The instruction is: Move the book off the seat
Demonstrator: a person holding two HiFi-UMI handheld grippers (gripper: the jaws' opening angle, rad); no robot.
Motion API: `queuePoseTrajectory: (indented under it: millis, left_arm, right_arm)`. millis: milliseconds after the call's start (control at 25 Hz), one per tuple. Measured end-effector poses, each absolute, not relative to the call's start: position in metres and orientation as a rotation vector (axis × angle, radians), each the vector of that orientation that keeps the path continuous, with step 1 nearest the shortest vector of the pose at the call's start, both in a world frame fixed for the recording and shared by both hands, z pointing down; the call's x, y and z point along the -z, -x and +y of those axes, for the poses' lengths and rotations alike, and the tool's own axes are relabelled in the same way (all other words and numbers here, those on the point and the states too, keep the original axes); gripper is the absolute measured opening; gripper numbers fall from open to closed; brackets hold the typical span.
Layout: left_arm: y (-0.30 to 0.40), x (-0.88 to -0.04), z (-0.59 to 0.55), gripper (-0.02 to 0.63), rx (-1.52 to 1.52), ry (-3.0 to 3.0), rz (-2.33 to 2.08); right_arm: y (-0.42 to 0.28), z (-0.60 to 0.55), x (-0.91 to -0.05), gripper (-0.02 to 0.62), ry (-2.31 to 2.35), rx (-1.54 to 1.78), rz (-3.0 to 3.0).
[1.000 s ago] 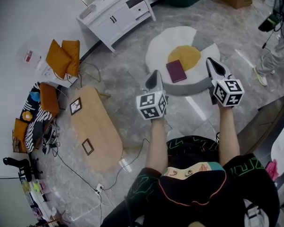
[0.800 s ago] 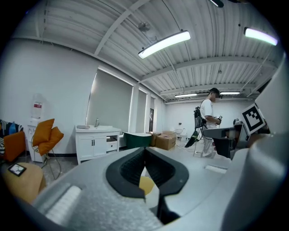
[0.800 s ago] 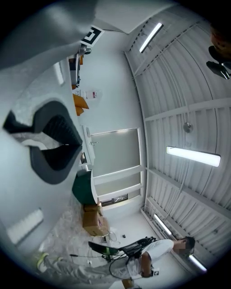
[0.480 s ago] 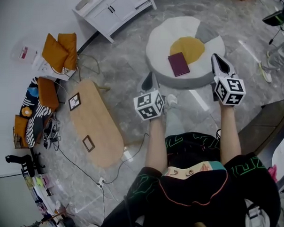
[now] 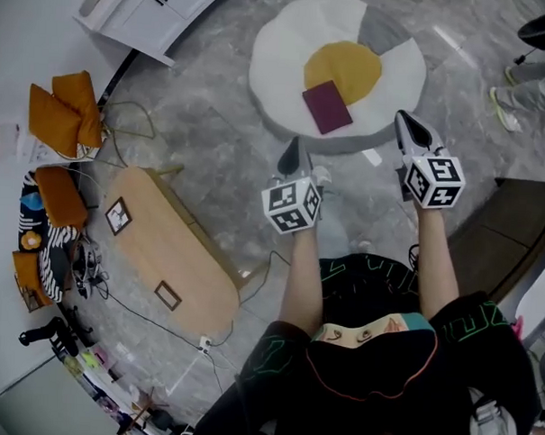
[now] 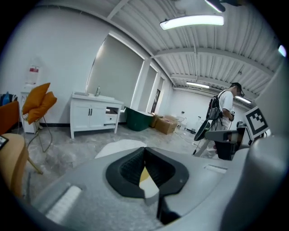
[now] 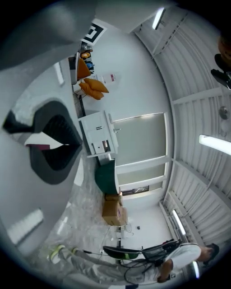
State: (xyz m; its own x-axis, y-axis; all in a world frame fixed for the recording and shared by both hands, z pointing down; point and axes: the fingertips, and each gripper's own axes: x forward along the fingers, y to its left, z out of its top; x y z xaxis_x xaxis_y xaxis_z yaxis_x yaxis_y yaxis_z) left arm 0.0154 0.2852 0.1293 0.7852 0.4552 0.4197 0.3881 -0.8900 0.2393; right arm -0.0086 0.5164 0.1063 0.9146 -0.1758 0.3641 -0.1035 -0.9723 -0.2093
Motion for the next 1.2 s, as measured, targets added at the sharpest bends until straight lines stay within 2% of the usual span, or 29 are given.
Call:
queuePoseTrajectory:
  millis: [320,760,960,1200]
  left_arm:
    - [-0.085,-0.231,0.301,0.010,-0.994,-2.694,0.769]
    - [-0.140,-0.385,0.323,0.011,-1.270,-2.570,0.806]
    - [-0.119,-0.458,0.321,0.011,-1.421,-2.460,0.656]
    - [-0.119,-0.525,0.331,0.011,-1.451,-2.402,0.612]
  right_arm:
    - [-0.070,0.489,-0.198,0.003,2.747,0.862,0.226]
    - [-0.102,0.478,-0.359,0.003,2.588,1.221,0.311]
    - [-0.070,0.481,-0.419,0.003,2.490,1.376,0.375]
    - [-0.091,0.502,-0.490,0.003,2.486,1.407,0.413]
